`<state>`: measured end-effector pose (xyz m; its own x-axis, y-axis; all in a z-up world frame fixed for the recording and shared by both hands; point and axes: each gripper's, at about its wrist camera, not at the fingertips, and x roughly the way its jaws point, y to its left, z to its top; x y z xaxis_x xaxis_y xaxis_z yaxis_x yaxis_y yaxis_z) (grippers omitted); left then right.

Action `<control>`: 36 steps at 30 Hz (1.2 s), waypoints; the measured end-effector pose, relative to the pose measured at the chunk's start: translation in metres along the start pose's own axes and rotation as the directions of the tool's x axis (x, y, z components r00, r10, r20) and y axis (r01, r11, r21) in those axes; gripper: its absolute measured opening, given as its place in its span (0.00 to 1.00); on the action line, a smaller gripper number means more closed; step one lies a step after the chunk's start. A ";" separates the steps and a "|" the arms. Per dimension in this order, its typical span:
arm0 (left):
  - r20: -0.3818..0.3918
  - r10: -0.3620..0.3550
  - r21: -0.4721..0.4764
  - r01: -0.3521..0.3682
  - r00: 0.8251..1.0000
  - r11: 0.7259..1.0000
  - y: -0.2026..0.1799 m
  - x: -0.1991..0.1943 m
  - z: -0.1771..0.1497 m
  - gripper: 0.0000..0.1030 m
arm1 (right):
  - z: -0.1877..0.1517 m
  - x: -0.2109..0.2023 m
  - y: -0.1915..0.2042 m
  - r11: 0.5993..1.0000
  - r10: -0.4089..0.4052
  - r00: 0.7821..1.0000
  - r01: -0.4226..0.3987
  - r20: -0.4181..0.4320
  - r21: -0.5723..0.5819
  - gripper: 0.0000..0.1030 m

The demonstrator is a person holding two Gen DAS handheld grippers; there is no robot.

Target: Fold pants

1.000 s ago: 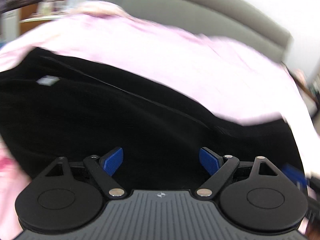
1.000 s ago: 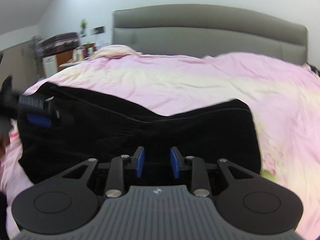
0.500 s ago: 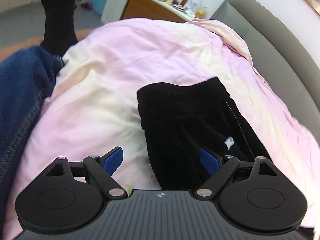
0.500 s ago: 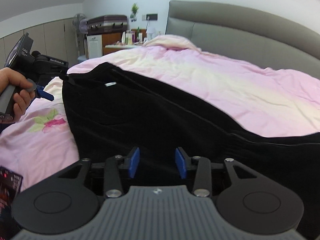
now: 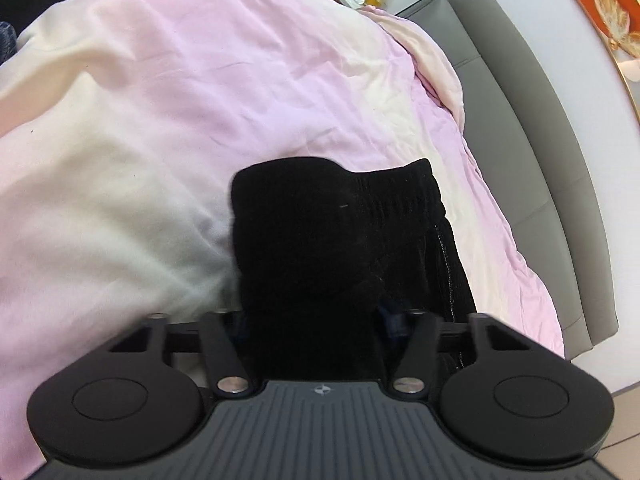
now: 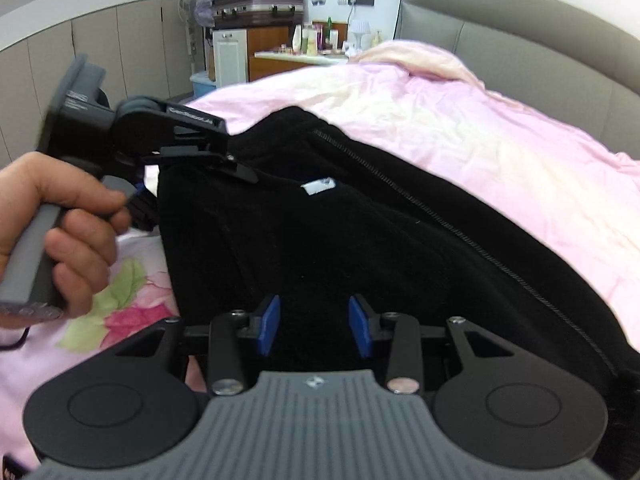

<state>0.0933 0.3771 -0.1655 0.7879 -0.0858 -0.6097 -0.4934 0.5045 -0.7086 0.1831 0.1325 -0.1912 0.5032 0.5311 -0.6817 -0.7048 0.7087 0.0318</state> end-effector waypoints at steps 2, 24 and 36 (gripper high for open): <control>0.008 -0.010 -0.006 0.010 1.000 1.000 0.002 0.000 -0.004 0.46 | -0.006 0.022 0.004 1.000 0.002 0.998 -0.002 -0.063 0.007 0.30; -0.093 0.075 0.173 -0.058 0.993 0.983 -0.018 0.014 -0.002 0.80 | -0.025 0.028 0.001 1.000 0.020 0.998 -0.020 -0.065 0.004 0.31; -0.037 0.023 0.054 -0.021 0.999 0.998 -0.002 0.004 -0.005 0.49 | -0.028 0.027 0.000 1.000 0.017 0.999 -0.017 -0.048 0.004 0.31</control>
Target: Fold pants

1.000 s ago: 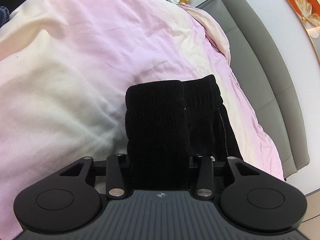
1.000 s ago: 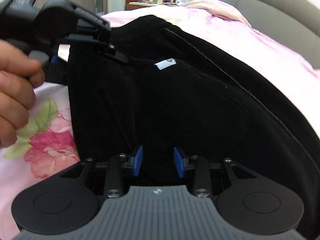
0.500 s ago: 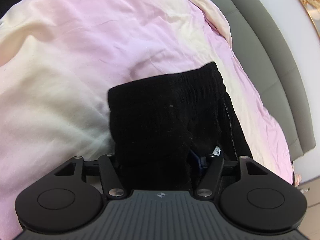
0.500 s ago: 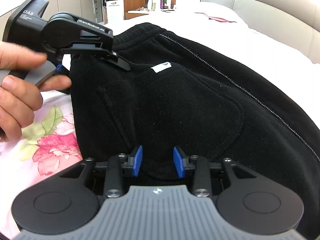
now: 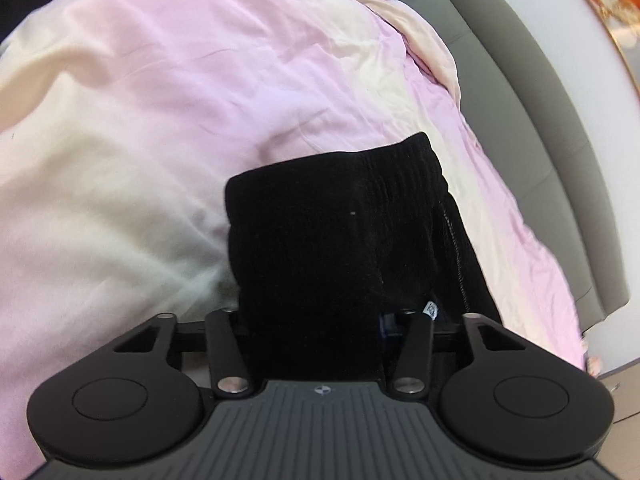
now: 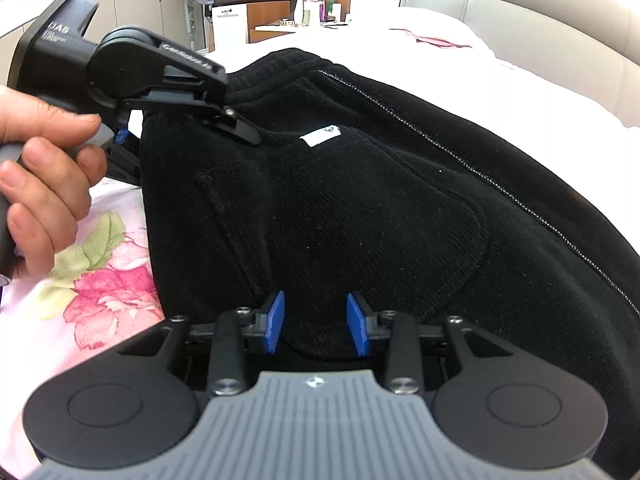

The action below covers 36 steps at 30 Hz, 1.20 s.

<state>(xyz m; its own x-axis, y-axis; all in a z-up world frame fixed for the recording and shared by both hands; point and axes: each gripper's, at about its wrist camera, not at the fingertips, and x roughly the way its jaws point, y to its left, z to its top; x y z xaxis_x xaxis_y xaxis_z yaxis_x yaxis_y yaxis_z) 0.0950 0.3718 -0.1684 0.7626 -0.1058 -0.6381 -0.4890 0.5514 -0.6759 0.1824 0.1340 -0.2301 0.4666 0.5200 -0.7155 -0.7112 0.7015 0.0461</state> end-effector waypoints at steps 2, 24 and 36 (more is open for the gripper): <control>0.014 0.012 0.029 -0.013 1.000 0.999 -0.005 -0.002 -0.002 0.46 | -0.001 0.000 0.000 1.000 -0.002 1.000 0.002 0.002 0.000 0.31; 0.238 0.048 0.665 -0.199 0.970 0.720 -0.146 -0.062 -0.082 0.40 | -0.038 -0.106 -0.043 0.987 0.045 0.987 -0.067 0.155 0.143 0.32; 0.340 -0.010 0.919 -0.331 0.940 0.213 -0.227 -0.032 -0.206 0.40 | -0.096 -0.165 -0.095 0.979 -0.054 0.989 0.026 0.134 0.202 0.37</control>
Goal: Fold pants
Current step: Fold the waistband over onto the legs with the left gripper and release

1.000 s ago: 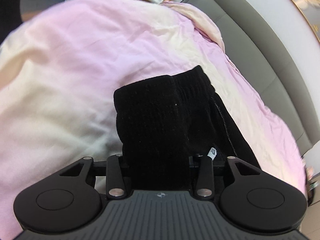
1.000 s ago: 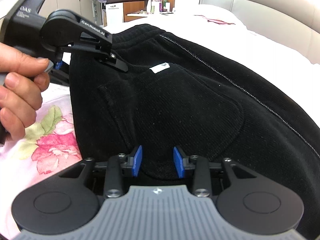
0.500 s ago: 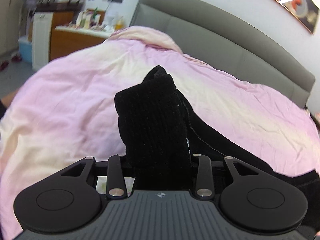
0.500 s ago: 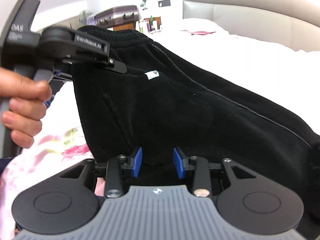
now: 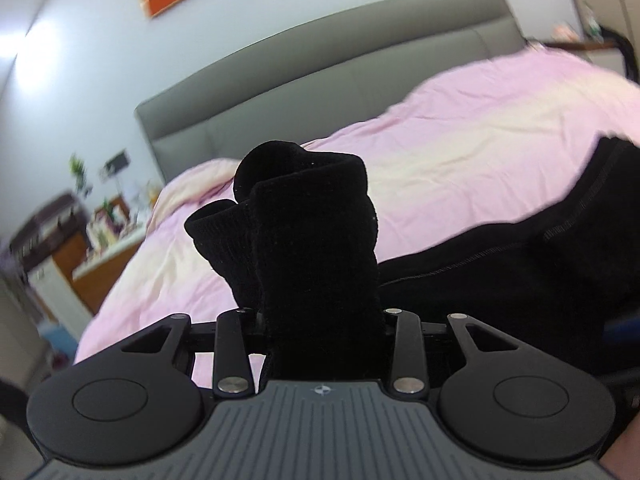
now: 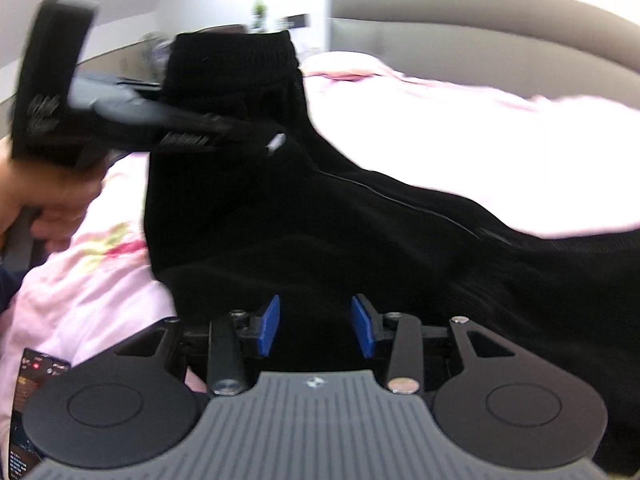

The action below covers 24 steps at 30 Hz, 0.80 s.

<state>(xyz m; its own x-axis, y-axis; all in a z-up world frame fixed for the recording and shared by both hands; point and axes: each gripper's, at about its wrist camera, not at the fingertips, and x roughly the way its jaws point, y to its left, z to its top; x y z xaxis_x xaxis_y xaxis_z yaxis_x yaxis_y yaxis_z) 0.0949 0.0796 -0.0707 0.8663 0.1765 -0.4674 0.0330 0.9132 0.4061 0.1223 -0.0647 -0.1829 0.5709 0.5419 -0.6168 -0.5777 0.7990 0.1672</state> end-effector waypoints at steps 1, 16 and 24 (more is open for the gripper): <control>0.005 -0.004 0.055 0.003 1.000 0.998 -0.014 0.000 0.000 0.40 | -0.003 0.000 -0.008 0.999 -0.010 1.000 0.010 -0.005 0.036 0.37; -0.113 -0.017 0.437 0.065 0.993 0.897 -0.122 0.047 -0.059 0.49 | -0.027 0.010 -0.069 0.957 -0.031 0.998 0.047 -0.062 0.285 0.36; -0.160 -0.184 0.151 0.209 0.970 0.966 -0.052 0.013 -0.045 0.85 | -0.027 0.010 -0.077 0.949 -0.012 0.998 0.032 -0.066 0.314 0.37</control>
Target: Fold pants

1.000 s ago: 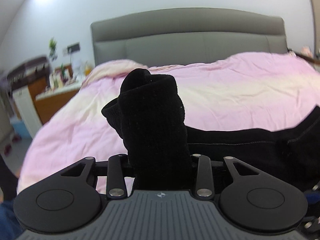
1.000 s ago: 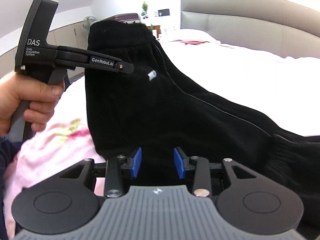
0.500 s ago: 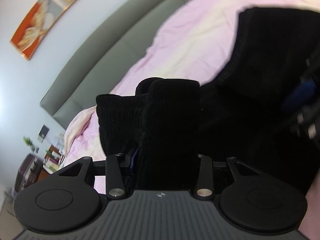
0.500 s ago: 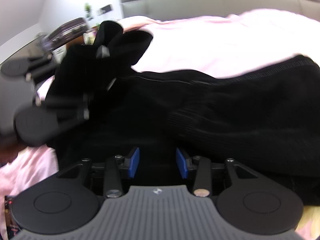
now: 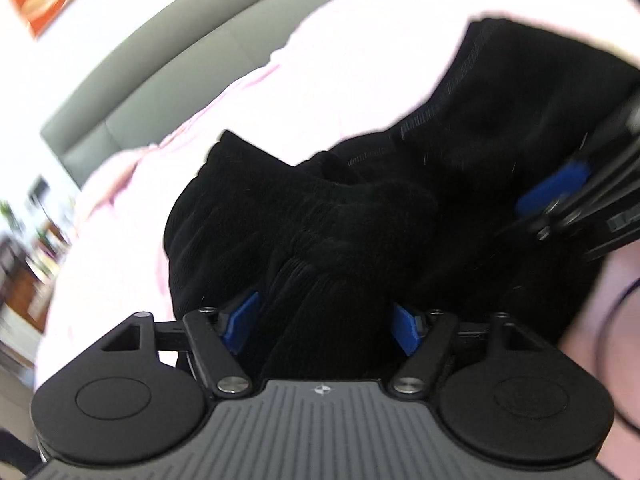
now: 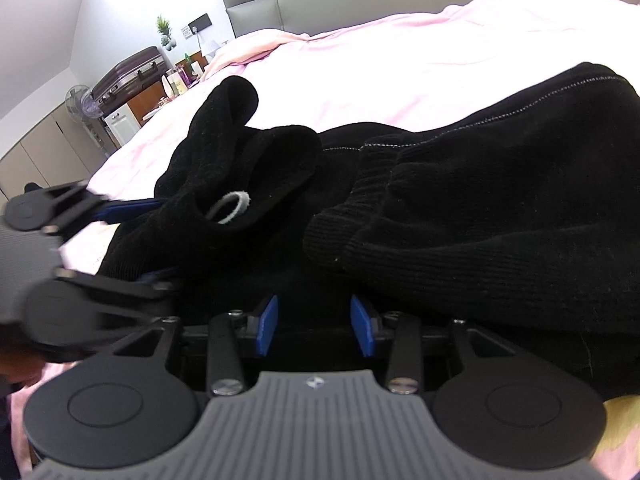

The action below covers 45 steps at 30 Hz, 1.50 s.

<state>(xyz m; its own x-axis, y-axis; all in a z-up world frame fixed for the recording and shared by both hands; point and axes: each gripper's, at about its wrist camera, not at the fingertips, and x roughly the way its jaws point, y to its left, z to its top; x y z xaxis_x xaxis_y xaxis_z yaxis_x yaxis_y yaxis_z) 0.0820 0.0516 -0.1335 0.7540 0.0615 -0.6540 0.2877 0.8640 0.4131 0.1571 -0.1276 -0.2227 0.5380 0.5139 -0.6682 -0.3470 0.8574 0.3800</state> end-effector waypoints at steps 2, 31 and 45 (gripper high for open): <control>0.016 -0.038 -0.105 0.040 0.999 0.994 0.023 -0.014 -0.008 0.87 | 0.000 0.002 0.001 1.000 0.022 1.000 -0.022 0.004 0.000 0.45; 0.067 -0.560 -0.860 0.332 0.826 0.388 0.163 0.042 -0.111 1.00 | 0.066 0.074 0.041 0.945 0.292 0.939 -0.254 -0.181 0.207 0.25; 0.062 -0.575 -0.793 0.390 0.816 0.468 0.150 0.033 -0.091 0.69 | 0.050 0.023 0.044 0.936 0.343 0.928 -0.326 -0.147 0.132 0.16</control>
<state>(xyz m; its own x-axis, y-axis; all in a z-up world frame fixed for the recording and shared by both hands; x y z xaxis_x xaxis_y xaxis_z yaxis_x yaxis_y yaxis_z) 0.0961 0.2293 -0.1507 0.4861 -0.4775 -0.7319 -0.0401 0.8245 -0.5645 0.1923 -0.0764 -0.1892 0.2666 0.7670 -0.5836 -0.3990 0.6391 0.6576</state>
